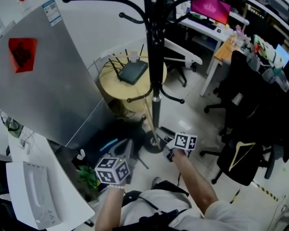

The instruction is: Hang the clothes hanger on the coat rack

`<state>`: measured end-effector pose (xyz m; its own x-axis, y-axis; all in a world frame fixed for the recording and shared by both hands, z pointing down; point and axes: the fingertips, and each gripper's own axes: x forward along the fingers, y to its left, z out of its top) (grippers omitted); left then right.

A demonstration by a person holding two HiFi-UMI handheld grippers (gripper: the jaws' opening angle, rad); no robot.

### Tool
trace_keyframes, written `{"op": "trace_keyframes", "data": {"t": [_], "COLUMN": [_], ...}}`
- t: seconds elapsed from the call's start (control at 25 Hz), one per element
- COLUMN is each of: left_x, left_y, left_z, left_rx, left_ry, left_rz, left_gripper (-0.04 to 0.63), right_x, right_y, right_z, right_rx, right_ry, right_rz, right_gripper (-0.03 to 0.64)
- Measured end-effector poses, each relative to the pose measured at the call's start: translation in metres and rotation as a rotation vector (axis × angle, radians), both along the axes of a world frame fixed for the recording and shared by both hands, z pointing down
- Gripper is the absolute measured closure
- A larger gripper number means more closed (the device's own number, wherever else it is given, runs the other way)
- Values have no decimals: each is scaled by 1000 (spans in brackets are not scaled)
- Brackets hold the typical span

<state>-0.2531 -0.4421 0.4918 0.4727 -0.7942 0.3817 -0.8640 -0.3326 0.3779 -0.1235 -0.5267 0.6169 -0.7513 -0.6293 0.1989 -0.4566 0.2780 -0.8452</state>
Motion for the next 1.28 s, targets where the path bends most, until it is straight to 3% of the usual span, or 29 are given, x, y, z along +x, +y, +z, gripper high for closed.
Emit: {"op": "trace_keyframes", "data": {"t": [0.12,0.28,0.32,0.56,0.76,1.04,1.28], "left_x": [4,8,8,-1,-6,-2,25], "left_y": [7,25,32,72,114,179,225], "left_z": [-5,-16,-18,-31,-39,-30,-31], "left_rx": [14,38,45,74,83,43,36], "left_ry": [28,66,70,104,140,175,190], "left_rz": [42,102,117,185,258,337,389], "left_gripper": [604,606,606,604,604,604,604], "right_x": [12,22,23,8,-6,-21,-15], "right_y": [17,52,61,122,186,268,322], "right_z": [-27,-68,-78,-139,-171,-166,-164], "right_rx": [34,90,105,213,256,234,246], "right_ry": [6,19,28,53,169,222,287], "right_rz": [54,133,150,182,237,267,267], "right_gripper": [370,584,609,609,611,611,611]}}
